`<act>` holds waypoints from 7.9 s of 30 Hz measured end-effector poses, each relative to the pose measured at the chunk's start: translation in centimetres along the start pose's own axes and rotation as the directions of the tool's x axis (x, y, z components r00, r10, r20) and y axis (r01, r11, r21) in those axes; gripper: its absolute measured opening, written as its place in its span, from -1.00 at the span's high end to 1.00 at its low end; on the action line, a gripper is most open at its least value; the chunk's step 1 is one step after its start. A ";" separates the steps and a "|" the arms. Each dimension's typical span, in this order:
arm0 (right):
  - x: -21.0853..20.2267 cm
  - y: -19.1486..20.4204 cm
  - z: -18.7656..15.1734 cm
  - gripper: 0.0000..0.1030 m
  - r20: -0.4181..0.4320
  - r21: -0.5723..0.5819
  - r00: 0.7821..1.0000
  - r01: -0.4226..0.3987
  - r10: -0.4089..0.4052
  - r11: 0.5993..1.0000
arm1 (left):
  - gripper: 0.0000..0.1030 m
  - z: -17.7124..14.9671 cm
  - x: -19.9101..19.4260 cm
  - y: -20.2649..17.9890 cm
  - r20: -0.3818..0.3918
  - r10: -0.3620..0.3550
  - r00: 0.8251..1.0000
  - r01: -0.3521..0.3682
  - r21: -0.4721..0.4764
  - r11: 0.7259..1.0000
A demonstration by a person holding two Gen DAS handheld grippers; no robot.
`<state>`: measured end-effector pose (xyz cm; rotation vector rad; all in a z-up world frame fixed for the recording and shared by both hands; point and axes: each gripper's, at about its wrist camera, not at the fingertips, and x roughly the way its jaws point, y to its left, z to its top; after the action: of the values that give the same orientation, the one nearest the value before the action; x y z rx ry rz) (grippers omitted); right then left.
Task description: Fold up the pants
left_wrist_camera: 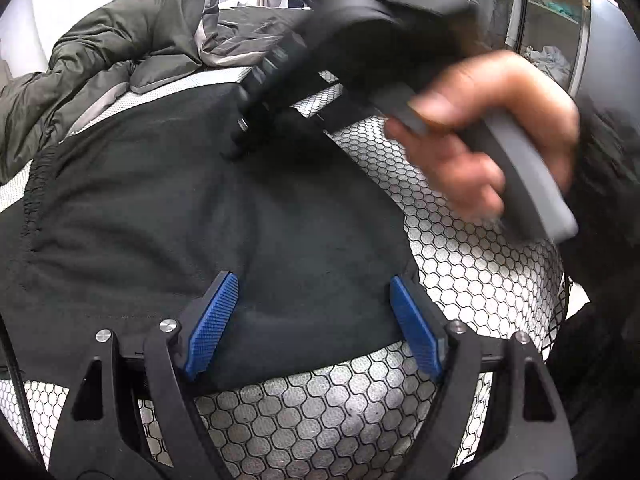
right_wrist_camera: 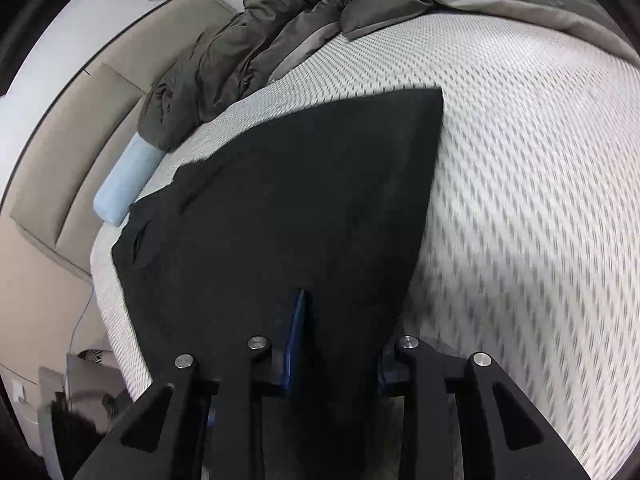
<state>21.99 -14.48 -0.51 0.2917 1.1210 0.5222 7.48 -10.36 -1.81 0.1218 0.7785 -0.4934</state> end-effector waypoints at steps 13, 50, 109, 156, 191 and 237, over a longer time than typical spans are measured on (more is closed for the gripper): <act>4.0 -3.2 11.7 0.48 0.059 0.022 0.995 0.075 -0.077 0.997 | -0.48 0.0 0.3 0.7 -0.011 -0.027 1.000 0.027 -0.008 1.000; -3.1 -4.5 -1.1 0.81 0.163 0.167 0.974 -0.182 0.155 0.969 | -0.60 -1.5 -9.1 18.7 0.230 0.067 0.971 0.065 -0.521 0.851; -1.4 4.7 -7.3 -0.19 0.124 -0.298 0.950 0.310 -0.286 0.903 | -0.49 8.7 -5.1 12.1 0.081 0.130 0.988 -0.118 -0.138 0.983; 2.1 5.0 2.9 -0.16 0.203 -0.238 0.928 0.357 -0.313 0.903 | -0.03 13.2 4.9 20.4 -0.090 0.071 0.993 -0.086 -0.172 0.981; 3.3 1.5 5.3 -0.20 0.227 -0.051 0.835 0.524 -0.501 0.850 | 0.54 13.0 5.2 24.4 -0.057 0.093 0.994 -0.107 -0.330 0.938; -8.2 1.1 -8.1 -0.72 0.221 -0.089 0.918 0.354 -0.328 0.931 | -0.77 -3.3 -17.0 22.3 0.092 0.277 0.956 -0.189 -0.530 0.827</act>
<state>11.64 -18.23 2.98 0.0315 0.9094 0.2438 5.58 16.64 6.09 -0.3221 0.6972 -0.0442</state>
